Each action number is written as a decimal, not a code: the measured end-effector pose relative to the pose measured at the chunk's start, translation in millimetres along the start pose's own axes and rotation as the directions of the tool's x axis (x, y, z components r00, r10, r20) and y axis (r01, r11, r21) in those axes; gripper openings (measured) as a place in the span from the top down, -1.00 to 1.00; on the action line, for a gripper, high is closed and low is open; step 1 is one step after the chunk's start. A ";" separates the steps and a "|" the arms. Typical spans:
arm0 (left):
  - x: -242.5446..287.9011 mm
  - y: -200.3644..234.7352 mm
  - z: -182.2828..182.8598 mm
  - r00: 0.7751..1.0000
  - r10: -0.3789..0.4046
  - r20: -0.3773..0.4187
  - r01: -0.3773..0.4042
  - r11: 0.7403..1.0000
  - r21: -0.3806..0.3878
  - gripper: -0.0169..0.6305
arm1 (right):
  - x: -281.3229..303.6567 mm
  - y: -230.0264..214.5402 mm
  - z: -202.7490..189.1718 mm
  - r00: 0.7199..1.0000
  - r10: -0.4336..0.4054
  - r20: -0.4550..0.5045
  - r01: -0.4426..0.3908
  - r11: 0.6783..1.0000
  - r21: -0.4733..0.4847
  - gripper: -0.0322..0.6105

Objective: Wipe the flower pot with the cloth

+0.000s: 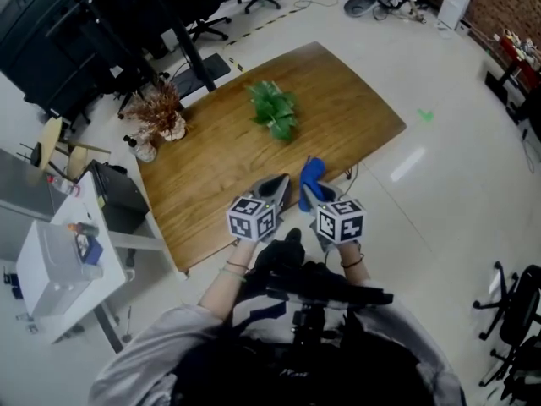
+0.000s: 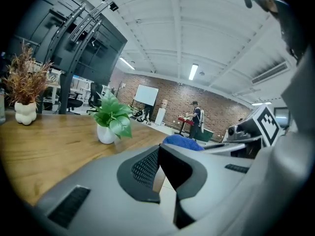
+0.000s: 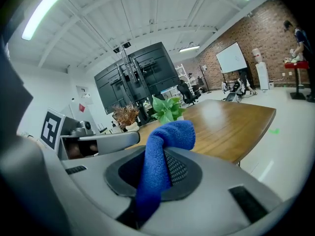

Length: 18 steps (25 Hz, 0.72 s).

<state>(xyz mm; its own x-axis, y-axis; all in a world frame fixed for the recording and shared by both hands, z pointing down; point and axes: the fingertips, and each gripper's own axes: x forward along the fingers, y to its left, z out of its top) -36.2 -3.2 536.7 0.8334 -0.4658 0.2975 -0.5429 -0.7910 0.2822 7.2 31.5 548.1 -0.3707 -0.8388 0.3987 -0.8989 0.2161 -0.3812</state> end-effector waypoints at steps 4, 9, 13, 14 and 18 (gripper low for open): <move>-15.9 -3.2 -8.0 1.000 0.008 0.010 -0.008 1.000 -0.010 0.93 | -4.7 12.0 -3.8 1.000 0.013 0.012 -0.014 1.000 0.013 0.72; -32.9 -8.1 -13.0 0.999 0.026 0.025 -0.025 0.999 -0.034 0.93 | -12.9 22.2 -8.2 1.000 0.022 0.003 -0.022 1.000 -0.010 0.72; -45.4 -10.9 -18.0 0.999 0.037 0.036 -0.035 0.998 -0.059 0.93 | -16.8 28.6 -14.9 1.000 0.028 -0.006 -0.028 0.999 -0.016 0.72; -48.9 -10.7 -19.7 0.999 0.039 0.037 -0.037 0.998 -0.060 0.93 | -16.3 30.7 -17.2 1.000 0.029 -0.009 -0.029 0.999 -0.016 0.72; -62.4 -6.6 -27.4 0.998 0.051 0.032 -0.049 0.997 -0.065 0.93 | -13.0 39.0 -26.0 0.999 0.037 -0.011 -0.037 0.999 -0.019 0.72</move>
